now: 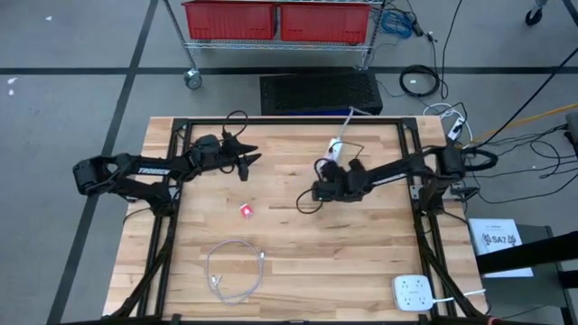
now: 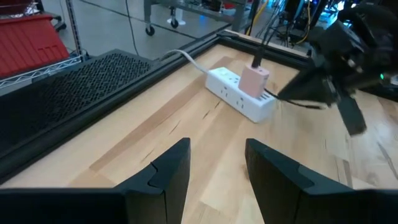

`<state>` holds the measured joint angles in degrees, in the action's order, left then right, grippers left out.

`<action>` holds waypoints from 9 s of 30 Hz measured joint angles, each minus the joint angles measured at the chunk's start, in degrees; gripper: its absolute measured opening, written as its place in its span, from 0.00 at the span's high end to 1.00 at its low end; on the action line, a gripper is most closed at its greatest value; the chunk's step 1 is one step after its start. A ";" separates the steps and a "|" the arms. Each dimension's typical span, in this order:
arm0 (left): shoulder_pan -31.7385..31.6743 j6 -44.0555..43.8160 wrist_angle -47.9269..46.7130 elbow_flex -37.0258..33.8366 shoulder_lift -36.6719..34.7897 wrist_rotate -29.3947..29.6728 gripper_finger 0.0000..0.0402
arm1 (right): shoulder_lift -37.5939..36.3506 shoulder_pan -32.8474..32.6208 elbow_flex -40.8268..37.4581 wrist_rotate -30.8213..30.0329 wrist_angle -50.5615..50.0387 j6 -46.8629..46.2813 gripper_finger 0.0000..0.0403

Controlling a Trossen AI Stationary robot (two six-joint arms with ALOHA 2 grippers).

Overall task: Insert USB
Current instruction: Move the top middle white outlet extension to the top right of the table, then move the bottom right white square outlet extension to the center of the table, then insert the orange charger adapter into the center white square outlet extension

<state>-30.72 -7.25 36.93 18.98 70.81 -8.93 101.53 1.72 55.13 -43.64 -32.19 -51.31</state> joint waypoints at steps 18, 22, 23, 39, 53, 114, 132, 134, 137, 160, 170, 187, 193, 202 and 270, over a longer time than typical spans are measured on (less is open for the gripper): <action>-0.02 -0.01 0.11 0.01 0.01 -0.41 0.60 | -10.80 2.26 -13.68 6.56 29.51 14.81 1.00; -0.02 0.15 -0.20 0.02 0.02 0.45 0.60 | -6.36 4.70 -12.49 6.53 33.83 16.47 1.00; -0.02 0.29 -0.20 0.02 0.04 0.48 0.60 | -5.55 5.25 -11.92 6.82 34.04 17.14 1.00; -0.02 0.45 -3.02 0.01 0.07 1.04 0.60 | -7.96 8.14 -9.71 6.15 12.18 10.83 1.00; 0.00 0.44 -3.02 0.01 0.07 1.05 0.60 | -25.97 5.01 -9.66 16.27 3.35 14.46 1.00; 0.07 0.57 -5.09 0.01 0.07 -0.55 0.60 | -20.41 -8.40 -14.54 21.30 -36.30 -34.31 0.98; 0.20 1.82 -7.63 0.00 0.07 -0.69 0.60 | -22.50 -6.61 -5.44 30.22 -44.79 -23.90 0.43; 0.20 2.11 -7.62 0.01 0.07 -1.17 0.60 | -22.76 -6.62 -2.15 30.18 -47.57 -21.93 0.43; 0.20 2.14 -7.51 0.00 0.07 -1.44 0.60 | -22.90 -6.80 2.74 30.34 -51.83 -19.94 0.45; 4.63 6.20 -2.84 0.02 0.07 -18.05 0.60 | -18.74 -55.97 3.11 61.11 -27.67 -32.90 1.00; 7.09 6.19 -3.09 0.01 0.07 -17.27 0.60 | -3.05 -59.33 3.39 68.39 -17.87 -25.95 1.00; 15.08 6.71 -5.92 0.02 0.07 -10.24 0.60 | -0.57 -42.56 3.14 72.08 -17.93 -7.46 1.00; 17.11 7.74 -6.76 0.02 0.07 -7.52 0.60 | -0.57 -38.80 4.18 69.64 -17.20 -1.92 1.00; 17.77 7.74 -6.60 0.02 0.07 -6.99 0.60 | -0.49 -32.60 8.20 54.21 -14.11 8.10 1.00; 38.53 44.23 -77.15 29.33 13.29 16.72 0.47 | -0.15 -13.44 8.06 40.74 -3.12 32.99 1.00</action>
<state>7.81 36.99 -40.22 48.31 84.09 7.79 101.38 -11.73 63.19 -2.90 -35.31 -18.32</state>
